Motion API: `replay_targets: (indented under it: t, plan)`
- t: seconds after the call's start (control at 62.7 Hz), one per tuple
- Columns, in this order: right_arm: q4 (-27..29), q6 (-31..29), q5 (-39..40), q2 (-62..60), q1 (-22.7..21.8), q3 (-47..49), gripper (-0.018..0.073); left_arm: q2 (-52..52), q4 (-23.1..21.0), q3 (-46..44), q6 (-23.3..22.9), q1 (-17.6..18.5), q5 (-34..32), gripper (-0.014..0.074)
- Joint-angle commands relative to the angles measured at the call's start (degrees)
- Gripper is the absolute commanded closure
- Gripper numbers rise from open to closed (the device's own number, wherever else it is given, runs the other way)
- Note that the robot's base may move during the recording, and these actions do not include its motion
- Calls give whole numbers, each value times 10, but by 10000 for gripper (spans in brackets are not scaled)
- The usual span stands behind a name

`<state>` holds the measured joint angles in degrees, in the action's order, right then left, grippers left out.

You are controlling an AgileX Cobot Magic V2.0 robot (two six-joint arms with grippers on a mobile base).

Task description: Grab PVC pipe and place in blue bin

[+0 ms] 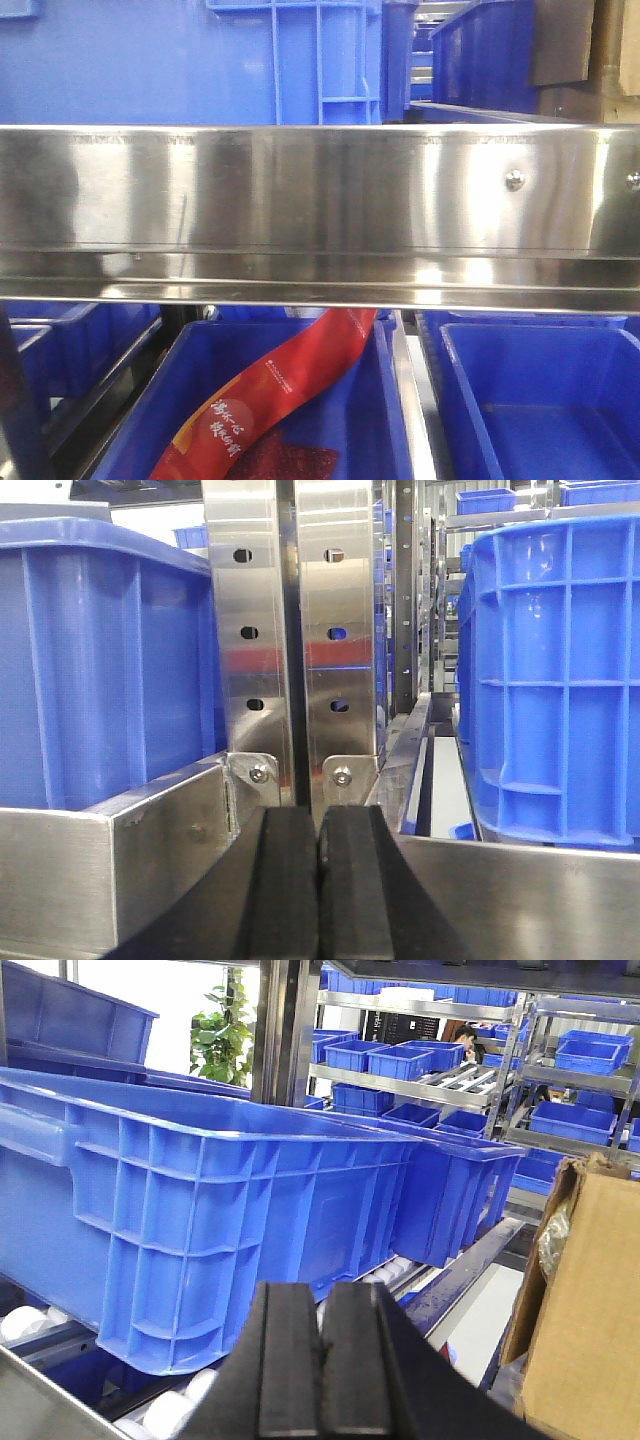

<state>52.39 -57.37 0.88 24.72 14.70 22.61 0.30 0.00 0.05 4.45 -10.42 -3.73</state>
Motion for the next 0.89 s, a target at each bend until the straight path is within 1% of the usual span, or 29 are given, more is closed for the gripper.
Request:
replay_targets:
  t: [0.0, 0.734, 0.782, 0.878]
  plan:
    - [-3, -1, 9, -3, -3, -1, 727, -3, 0, 0, 0, -2, -8, 707]
    - [-3, -1, 22, -3, -3, -1, 727, -3, 0, 0, 0, -2, -8, 707]
    - [-9, -1, 24, -3, -3, -1, 727, -3, 0, 0, 0, -2, -8, 707]
    - [-52, -1, 46, -4, -3, -1, 727, -3, 0, 0, 0, -2, -8, 707]
